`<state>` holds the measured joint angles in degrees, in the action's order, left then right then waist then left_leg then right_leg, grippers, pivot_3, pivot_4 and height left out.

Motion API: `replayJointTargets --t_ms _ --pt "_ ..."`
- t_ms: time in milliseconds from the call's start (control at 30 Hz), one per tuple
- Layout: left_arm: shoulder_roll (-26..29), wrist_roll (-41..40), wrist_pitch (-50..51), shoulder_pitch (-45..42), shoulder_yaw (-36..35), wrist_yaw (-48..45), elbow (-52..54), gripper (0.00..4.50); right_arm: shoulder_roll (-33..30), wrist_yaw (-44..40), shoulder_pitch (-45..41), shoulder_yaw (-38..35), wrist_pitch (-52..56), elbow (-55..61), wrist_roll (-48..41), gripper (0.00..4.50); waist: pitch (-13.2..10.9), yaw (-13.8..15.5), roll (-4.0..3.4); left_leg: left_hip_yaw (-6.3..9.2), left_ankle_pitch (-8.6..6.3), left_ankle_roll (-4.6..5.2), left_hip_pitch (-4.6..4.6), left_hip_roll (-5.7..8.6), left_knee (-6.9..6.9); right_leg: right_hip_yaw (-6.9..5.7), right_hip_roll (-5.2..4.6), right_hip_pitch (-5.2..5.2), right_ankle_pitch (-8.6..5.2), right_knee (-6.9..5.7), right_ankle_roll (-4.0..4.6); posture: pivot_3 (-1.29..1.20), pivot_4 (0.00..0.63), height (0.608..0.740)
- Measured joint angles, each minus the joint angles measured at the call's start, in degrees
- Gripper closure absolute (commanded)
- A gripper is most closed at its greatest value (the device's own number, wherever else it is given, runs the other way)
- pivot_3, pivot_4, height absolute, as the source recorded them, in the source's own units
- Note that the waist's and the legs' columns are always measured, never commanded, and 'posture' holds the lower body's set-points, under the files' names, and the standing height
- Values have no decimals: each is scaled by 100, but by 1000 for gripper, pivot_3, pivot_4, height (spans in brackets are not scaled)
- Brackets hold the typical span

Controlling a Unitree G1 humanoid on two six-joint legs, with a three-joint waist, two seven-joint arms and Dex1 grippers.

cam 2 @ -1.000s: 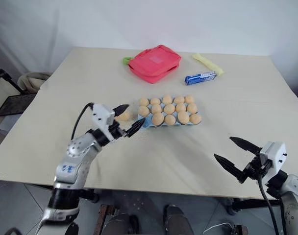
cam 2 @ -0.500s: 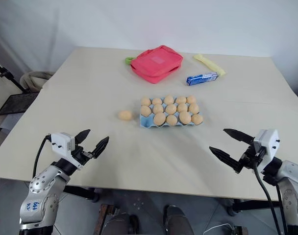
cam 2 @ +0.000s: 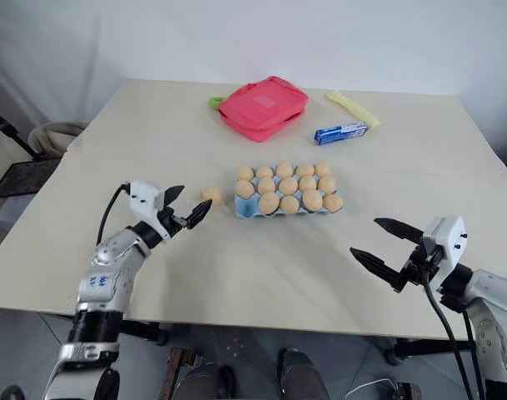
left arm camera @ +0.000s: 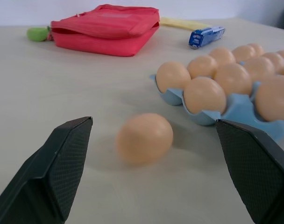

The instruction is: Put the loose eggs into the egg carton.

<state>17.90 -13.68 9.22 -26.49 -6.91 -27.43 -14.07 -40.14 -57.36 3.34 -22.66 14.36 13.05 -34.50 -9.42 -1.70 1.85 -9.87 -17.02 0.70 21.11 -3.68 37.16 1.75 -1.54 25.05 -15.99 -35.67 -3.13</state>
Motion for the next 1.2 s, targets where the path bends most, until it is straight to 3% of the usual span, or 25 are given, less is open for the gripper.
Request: replayJointTargets --t_ms 533,633,733,767,833,933,1200 --pt "-295 506 -1062 -1446 378 -325 -2772 12 10 218 264 -44 75 267 -71 0 -2 9 3 -7 0 6 10 4 6 2 0 12 2 -1 -6 0 150 740" --pt "-349 549 -1142 -1670 378 -325 -3197 666 10 247 271 -44 73 274 -74 0 -2 12 3 -6 0 4 11 3 5 1 2 14 2 -1 -5 0 150 740" --pt "-351 574 -1250 -1713 376 -369 -3345 1638 11 259 349 -44 71 275 -74 0 -2 15 3 -7 -1 3 13 2 4 1 2 16 2 0 -5 0 150 740" --pt "-349 577 -1273 -1715 375 -389 -3358 1943 11 264 375 -44 70 276 -74 0 -2 15 3 -7 -1 3 13 2 5 1 2 16 2 0 -5 0 150 740" --pt "-345 586 -1297 -1715 375 -418 -3359 2110 11 277 401 -44 64 278 -74 0 -2 14 3 -9 -1 3 13 3 7 2 1 16 2 -1 -5 0 150 740" --pt "-294 588 -1279 -1688 378 -550 -3237 2116 11 295 435 -47 51 294 -74 0 -2 12 4 -9 -1 4 12 3 7 2 1 16 2 -4 -5 0 150 740" --pt "132 173 -264 -1541 485 -1688 -1487 2116 36 305 517 -95 -80 335 -74 0 -2 14 3 -12 2 0 11 3 10 4 2 17 1 -15 -3 0 150 740"
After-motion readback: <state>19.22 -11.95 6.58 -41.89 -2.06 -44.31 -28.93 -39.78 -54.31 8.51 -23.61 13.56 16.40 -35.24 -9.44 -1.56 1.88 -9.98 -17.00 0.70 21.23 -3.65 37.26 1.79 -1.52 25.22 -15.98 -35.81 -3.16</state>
